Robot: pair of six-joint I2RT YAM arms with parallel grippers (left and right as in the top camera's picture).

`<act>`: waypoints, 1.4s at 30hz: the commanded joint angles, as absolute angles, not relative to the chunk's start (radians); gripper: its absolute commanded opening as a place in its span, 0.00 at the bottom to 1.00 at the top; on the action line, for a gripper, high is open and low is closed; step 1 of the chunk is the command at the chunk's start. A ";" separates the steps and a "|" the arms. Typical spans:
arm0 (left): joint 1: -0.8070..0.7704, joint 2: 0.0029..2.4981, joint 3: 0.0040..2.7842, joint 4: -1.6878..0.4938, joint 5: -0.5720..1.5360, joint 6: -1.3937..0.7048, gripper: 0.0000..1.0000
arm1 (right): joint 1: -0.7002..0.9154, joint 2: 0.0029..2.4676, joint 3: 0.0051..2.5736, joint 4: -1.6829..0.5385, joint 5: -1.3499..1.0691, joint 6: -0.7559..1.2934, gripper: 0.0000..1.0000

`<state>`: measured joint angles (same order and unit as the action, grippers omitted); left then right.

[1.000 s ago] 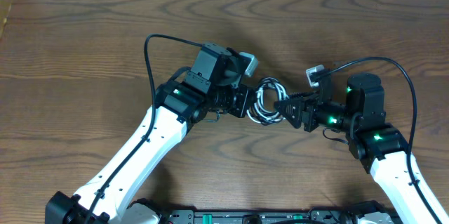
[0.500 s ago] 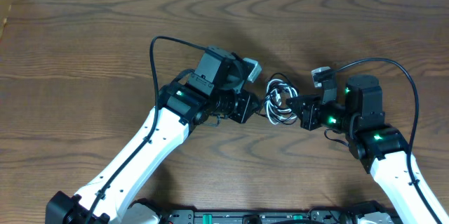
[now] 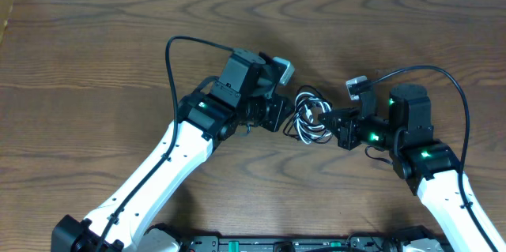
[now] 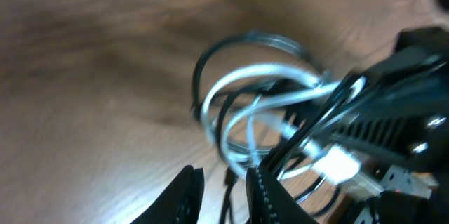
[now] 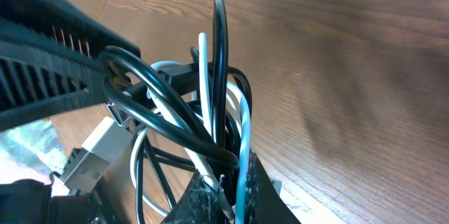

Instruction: Untangle cables

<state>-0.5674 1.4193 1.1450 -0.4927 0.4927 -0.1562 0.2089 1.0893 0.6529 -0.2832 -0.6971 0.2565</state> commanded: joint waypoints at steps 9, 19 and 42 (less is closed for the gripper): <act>-0.568 1.419 1.153 -0.442 0.622 -0.150 0.25 | 0.211 1.087 0.653 -0.284 -0.740 0.237 0.01; -0.568 1.419 1.153 -0.413 0.749 -0.127 0.25 | 0.211 1.087 0.653 -0.284 -0.741 0.237 0.01; -0.568 1.420 1.150 -0.414 0.705 -0.033 0.40 | 0.211 1.087 0.653 -0.285 -0.748 0.237 0.01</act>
<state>-0.5659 1.4193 1.1450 -0.4133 0.7406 -0.0509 0.2089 1.0893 0.6529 -0.2886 -0.7113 0.2516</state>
